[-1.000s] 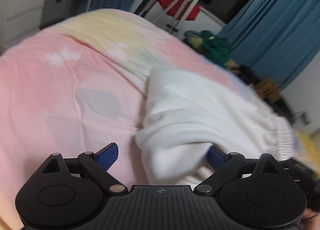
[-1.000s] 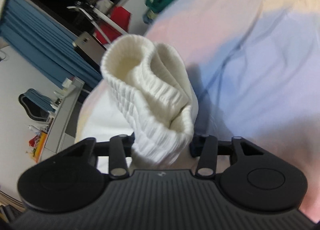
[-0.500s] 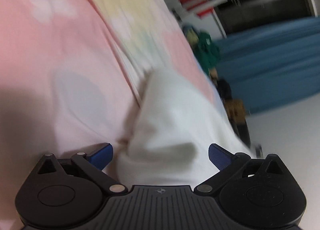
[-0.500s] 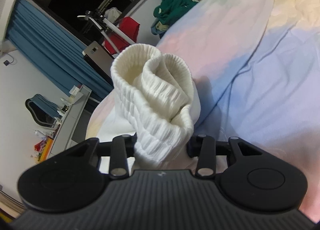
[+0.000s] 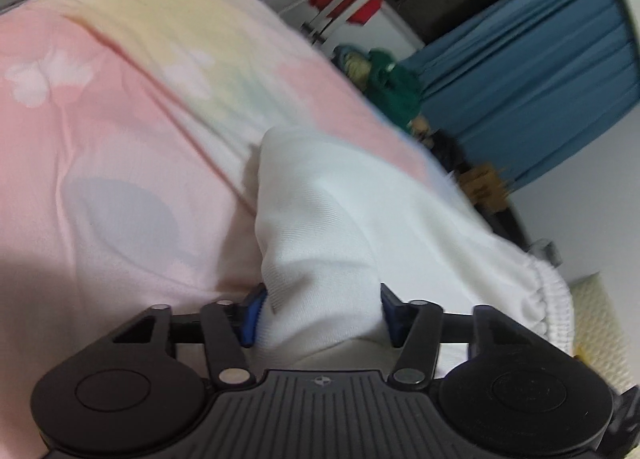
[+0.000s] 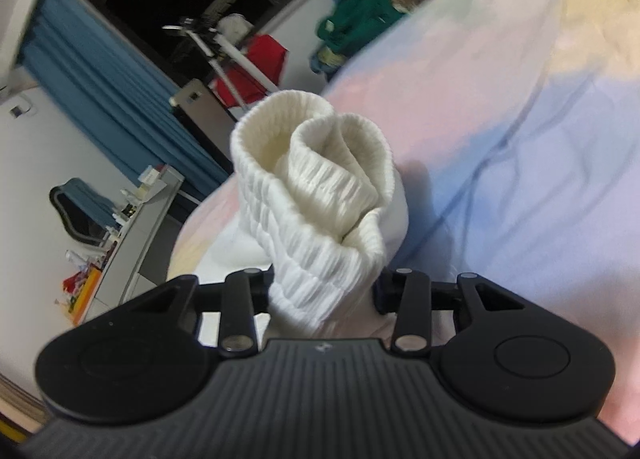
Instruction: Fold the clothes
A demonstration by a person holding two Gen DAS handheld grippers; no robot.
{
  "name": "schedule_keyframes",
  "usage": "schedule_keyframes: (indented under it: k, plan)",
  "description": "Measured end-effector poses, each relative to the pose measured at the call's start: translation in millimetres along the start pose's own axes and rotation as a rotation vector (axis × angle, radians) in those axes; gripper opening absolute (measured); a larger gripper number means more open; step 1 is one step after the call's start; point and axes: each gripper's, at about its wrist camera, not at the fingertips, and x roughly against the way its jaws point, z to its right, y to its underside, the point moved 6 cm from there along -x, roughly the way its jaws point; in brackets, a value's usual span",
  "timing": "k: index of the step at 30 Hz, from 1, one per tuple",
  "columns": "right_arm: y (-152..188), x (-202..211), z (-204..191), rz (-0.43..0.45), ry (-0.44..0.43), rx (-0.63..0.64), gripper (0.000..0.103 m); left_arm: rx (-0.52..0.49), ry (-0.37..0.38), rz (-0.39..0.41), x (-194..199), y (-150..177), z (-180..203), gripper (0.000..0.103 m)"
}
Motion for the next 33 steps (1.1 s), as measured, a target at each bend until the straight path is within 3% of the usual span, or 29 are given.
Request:
schedule_keyframes:
  k: [5,13,16,21,27,33]
  plan:
    - [-9,29,-25,0.096,-0.093,0.052,0.042,0.060,0.137,0.059,26,-3,12,0.049]
    - [-14,33,-13,0.067,-0.074,-0.014,0.041,0.009,0.102,0.060,29,15,27,0.044]
    - [-26,41,-13,0.097,-0.093,-0.017,0.041,-0.021,0.096,0.072,35,9,40,0.043]
    - [-46,54,-12,0.148,-0.124,-0.023,0.041,-0.080,0.097,0.093,29,-1,88,0.042]
    - [-109,69,11,0.271,-0.117,-0.055,0.040,-0.184,0.106,0.050,-30,-18,171,0.040]
    - [-189,82,50,0.419,-0.097,-0.098,0.040,-0.271,0.172,0.032,-135,-42,267,0.040]
